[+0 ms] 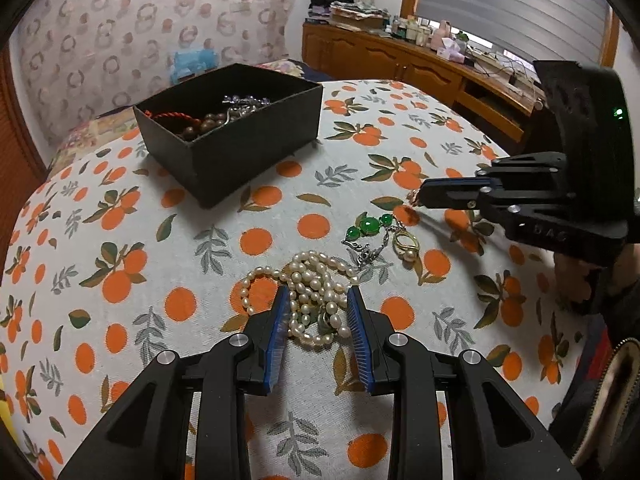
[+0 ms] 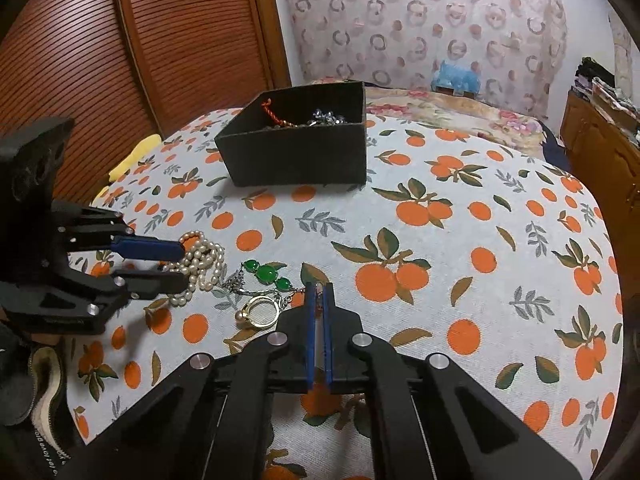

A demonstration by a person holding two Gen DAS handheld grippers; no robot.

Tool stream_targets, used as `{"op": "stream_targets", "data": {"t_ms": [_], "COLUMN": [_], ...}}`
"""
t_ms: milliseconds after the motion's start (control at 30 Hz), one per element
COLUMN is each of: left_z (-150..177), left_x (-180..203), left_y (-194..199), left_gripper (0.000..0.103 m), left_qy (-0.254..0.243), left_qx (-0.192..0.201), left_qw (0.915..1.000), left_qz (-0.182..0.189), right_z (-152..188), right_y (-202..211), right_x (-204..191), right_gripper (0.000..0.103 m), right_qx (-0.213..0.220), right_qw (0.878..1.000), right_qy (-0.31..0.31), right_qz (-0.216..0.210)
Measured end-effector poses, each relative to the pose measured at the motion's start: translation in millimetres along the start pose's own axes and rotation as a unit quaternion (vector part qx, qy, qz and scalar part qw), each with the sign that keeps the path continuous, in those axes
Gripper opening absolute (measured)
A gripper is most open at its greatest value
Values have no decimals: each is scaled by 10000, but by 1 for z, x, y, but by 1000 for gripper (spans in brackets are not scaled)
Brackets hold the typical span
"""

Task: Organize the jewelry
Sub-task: 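Grasp the pearl strand with the left tool while the right tool grasps a small silver piece, then lift the pearl strand with the left tool while the right tool carries its piece to the box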

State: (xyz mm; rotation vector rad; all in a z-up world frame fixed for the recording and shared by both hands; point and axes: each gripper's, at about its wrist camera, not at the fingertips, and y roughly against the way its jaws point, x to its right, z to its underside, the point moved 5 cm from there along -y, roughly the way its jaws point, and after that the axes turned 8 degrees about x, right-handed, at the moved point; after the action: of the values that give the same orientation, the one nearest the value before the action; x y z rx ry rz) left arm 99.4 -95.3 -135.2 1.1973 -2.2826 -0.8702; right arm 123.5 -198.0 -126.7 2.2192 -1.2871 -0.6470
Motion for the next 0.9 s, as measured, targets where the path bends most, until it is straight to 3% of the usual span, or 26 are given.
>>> {"op": "stream_targets", "data": {"t_ms": [200, 533, 900], "left_z": [0, -1, -52], "left_x": [0, -9, -21], "left_y": [1, 5, 50], "left_gripper": [10, 5, 5], "left_qy": [26, 209, 400], "left_qx": [21, 102, 887], "left_qw": [10000, 9997, 9952], "left_qz": [2, 5, 18], "right_z": [-3, -3, -25], "right_y": [6, 8, 13], "right_x": [2, 1, -7], "right_gripper": [4, 4, 4], "right_qx": [110, 144, 362], "right_qw": [9999, 9999, 9993], "right_qy": [-11, 1, 124], "right_qz": [19, 18, -33]}}
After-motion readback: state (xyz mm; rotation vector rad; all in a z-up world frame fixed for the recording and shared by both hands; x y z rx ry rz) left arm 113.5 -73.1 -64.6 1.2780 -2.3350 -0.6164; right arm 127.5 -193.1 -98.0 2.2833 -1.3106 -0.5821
